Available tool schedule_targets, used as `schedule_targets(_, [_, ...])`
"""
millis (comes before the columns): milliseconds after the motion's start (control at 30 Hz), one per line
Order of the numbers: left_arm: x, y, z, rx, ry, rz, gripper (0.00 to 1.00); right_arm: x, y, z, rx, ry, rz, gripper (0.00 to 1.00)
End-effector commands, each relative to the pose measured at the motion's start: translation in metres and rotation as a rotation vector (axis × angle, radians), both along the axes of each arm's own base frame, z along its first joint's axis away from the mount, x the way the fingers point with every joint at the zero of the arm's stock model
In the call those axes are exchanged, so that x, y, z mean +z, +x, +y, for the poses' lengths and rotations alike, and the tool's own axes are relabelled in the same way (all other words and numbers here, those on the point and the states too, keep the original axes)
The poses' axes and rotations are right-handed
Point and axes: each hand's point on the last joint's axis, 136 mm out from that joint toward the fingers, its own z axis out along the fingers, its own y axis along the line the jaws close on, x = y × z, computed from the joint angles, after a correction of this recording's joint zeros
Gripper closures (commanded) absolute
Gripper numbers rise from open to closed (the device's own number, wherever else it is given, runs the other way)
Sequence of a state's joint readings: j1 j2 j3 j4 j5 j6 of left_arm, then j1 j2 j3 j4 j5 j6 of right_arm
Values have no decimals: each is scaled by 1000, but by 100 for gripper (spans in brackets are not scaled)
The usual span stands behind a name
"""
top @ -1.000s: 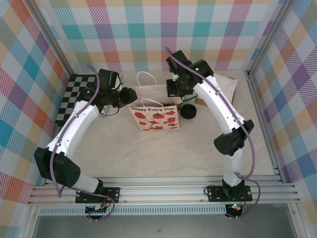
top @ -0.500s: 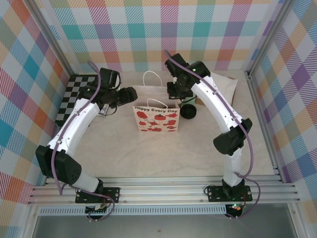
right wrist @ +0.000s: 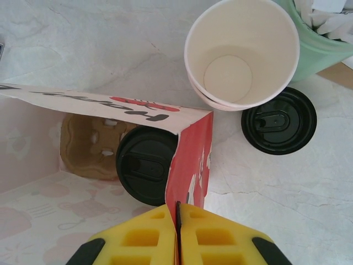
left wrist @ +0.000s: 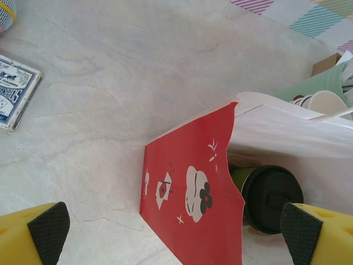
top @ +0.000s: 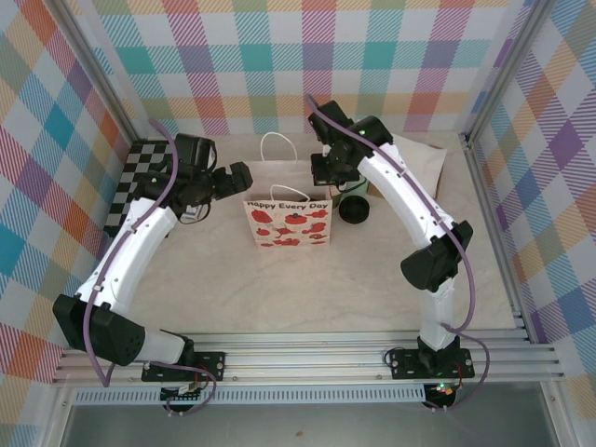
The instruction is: Pack the takeout coffee
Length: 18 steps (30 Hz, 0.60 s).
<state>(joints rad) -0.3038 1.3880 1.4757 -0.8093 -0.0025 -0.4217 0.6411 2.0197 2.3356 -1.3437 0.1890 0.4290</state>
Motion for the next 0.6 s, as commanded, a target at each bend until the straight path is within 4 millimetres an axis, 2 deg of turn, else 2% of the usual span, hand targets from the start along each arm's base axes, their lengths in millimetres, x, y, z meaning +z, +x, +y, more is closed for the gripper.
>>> schedule_targets(0, [2, 3, 6, 17, 8, -17, 0, -1, 6, 4, 12, 6, -3, 90])
schedule_targets(167, [3, 3, 7, 25, 3, -22, 0, 6, 2, -1, -1, -2, -6, 87])
schedule_targets(267, [4, 4, 15, 63, 20, -31, 0, 19, -4, -1, 6, 33, -19, 77])
schedule_targets(467, [8, 7, 18, 86, 9, -55, 0, 55, -11, -10, 2, 82, -110, 39])
schedule_targets(567, [13, 9, 24, 127, 5, -87, 0, 73, -6, -28, -65, 73, -218, 1])
